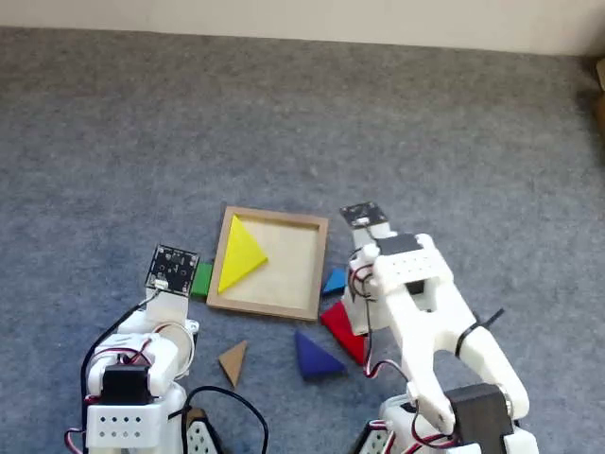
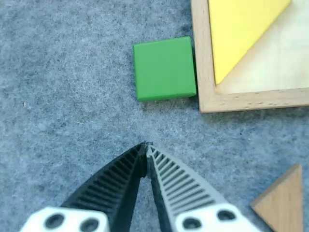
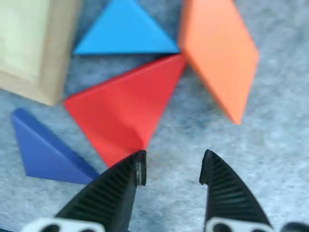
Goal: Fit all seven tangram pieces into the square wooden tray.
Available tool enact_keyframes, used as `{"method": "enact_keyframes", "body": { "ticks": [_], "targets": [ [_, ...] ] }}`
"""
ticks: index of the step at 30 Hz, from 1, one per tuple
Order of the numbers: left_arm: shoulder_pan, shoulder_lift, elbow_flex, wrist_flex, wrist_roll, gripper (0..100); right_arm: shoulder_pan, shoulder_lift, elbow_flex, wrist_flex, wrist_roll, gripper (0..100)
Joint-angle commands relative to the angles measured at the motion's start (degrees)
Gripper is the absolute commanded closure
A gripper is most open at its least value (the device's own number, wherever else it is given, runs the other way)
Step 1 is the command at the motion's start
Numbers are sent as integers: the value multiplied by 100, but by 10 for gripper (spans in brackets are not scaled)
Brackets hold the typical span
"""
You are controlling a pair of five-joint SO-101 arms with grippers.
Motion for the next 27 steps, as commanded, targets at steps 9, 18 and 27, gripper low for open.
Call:
{"method": "enact_keyframes", "body": {
  "ticks": [9,18,27],
  "targets": [
    [-75,-207,119,26,-18,994,-338,-576,-84,119,-501,809],
    [-75,-207,119,26,-18,994,-1446,-760,347,-585,-967,702],
    [-75,-207,119,26,-18,994,-1068,312,532,-892,-510,702]
  ]
}}
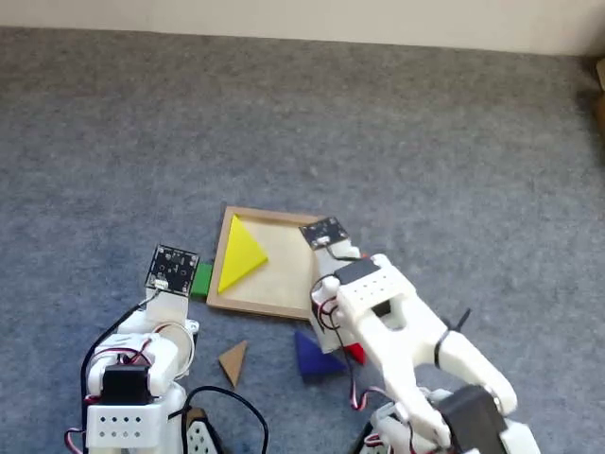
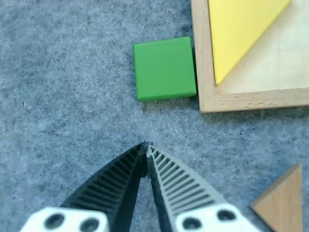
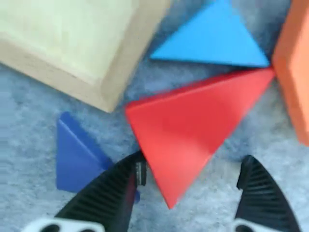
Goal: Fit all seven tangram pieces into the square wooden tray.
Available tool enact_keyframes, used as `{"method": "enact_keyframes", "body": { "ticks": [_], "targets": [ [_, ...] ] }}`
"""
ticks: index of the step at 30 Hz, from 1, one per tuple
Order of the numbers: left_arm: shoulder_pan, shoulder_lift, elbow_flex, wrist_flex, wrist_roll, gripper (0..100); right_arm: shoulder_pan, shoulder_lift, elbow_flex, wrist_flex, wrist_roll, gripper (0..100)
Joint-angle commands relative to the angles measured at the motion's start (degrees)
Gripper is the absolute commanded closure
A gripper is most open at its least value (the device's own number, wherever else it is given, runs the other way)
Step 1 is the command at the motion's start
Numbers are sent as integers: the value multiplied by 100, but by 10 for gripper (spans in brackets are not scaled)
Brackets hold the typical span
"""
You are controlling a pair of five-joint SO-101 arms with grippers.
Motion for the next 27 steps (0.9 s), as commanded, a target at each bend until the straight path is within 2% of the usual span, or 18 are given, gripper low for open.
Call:
{"method": "enact_keyframes", "body": {
  "ticks": [1,5,11,17,27],
  "targets": [
    [-75,-207,119,26,-18,994,567,330,-31,-84,712,702],
    [-75,-207,119,26,-18,994,1446,347,-110,-110,1635,702],
    [-75,-207,119,26,-18,994,2202,347,-497,-22,1837,702],
    [-75,-207,119,26,-18,994,1947,251,-840,760,1802,702],
    [-75,-207,119,26,-18,994,1226,-576,-884,593,1090,700]
  ]
}}
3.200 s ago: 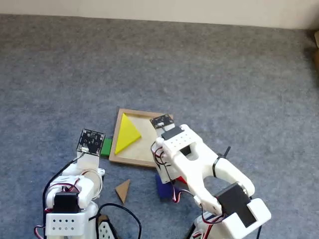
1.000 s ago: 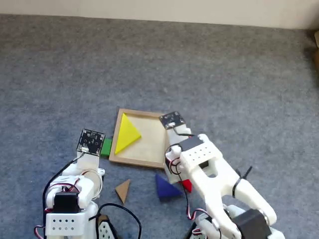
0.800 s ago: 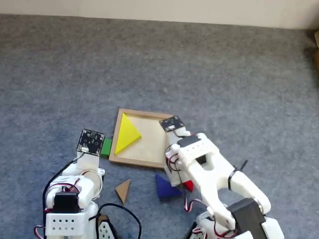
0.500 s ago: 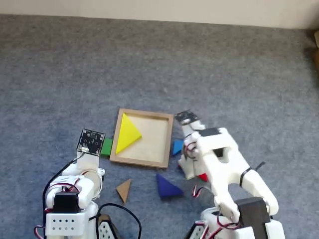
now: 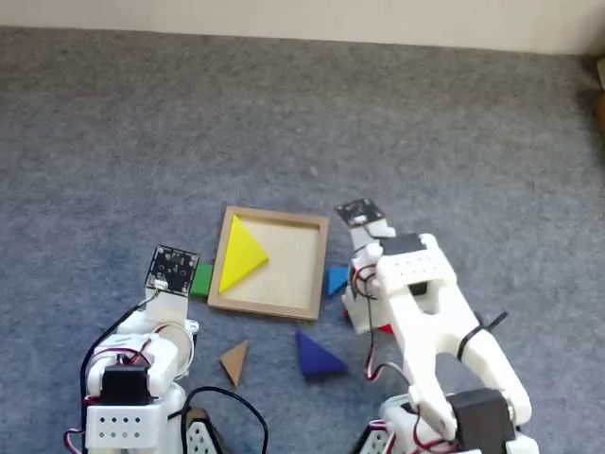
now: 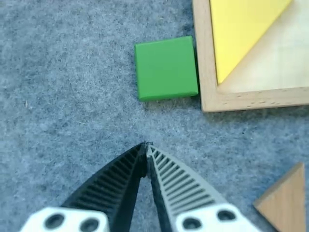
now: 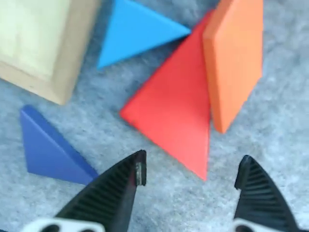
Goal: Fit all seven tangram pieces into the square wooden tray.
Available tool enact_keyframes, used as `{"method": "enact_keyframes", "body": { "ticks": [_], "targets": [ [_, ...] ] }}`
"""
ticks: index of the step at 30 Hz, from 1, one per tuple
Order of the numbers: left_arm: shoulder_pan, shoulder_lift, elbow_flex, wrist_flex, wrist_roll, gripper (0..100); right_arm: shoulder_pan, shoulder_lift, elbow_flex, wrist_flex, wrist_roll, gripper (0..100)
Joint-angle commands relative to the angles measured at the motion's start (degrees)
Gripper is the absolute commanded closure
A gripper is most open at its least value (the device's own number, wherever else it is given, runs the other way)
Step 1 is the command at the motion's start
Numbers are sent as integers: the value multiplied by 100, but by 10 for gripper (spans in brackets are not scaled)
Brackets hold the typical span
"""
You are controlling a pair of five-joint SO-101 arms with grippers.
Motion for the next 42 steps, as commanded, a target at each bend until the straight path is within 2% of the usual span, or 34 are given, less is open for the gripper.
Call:
{"method": "enact_keyframes", "body": {
  "ticks": [1,11,19,27,40,42],
  "targets": [
    [-75,-207,119,26,-18,994,-356,-374,-330,-233,-360,700],
    [-75,-207,119,26,-18,994,-734,-365,171,-1279,-897,700],
    [-75,-207,119,26,-18,994,-760,-303,180,-1402,-888,700],
    [-75,-207,119,26,-18,994,-690,840,110,-1358,-897,700],
    [-75,-207,119,26,-18,994,-699,910,119,-1376,-853,701],
    [-75,-207,119,26,-18,994,-699,919,136,-1367,-642,701]
  ]
}}
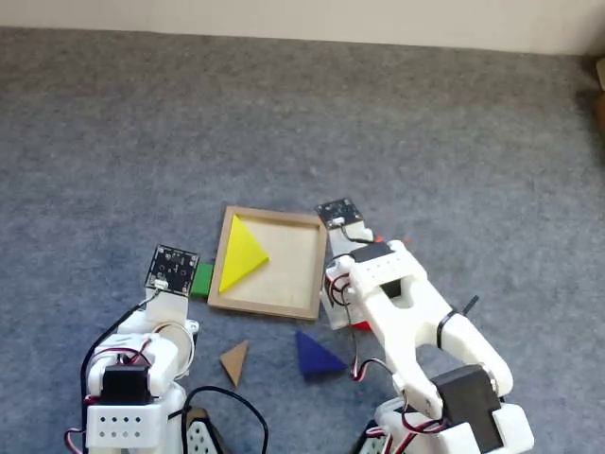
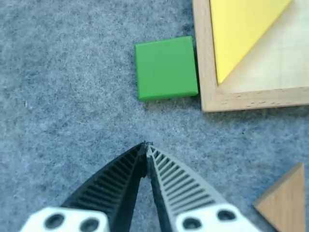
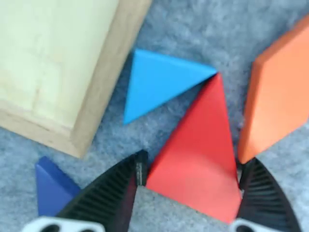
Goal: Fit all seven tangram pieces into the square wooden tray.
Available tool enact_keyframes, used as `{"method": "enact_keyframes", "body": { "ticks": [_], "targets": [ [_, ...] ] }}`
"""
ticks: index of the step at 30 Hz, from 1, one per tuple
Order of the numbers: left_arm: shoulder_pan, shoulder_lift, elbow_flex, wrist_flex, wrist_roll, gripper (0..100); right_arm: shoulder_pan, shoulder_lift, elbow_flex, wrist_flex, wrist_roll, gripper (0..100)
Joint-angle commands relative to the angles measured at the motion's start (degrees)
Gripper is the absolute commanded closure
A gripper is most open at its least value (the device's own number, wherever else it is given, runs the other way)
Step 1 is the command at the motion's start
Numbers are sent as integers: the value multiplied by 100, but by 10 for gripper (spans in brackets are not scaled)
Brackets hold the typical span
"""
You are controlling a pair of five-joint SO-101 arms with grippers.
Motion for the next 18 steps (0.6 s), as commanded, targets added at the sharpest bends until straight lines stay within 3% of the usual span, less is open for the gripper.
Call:
{"method": "enact_keyframes", "body": {
  "ticks": [1,10,18],
  "targets": [
    [-75,-207,119,26,-9,994,-13,84,-13,-40,334,701],
    [-75,-207,119,26,-9,994,-4,84,-13,75,510,697],
    [-75,-207,119,26,-9,994,-22,84,-48,418,475,635]
  ]
}}
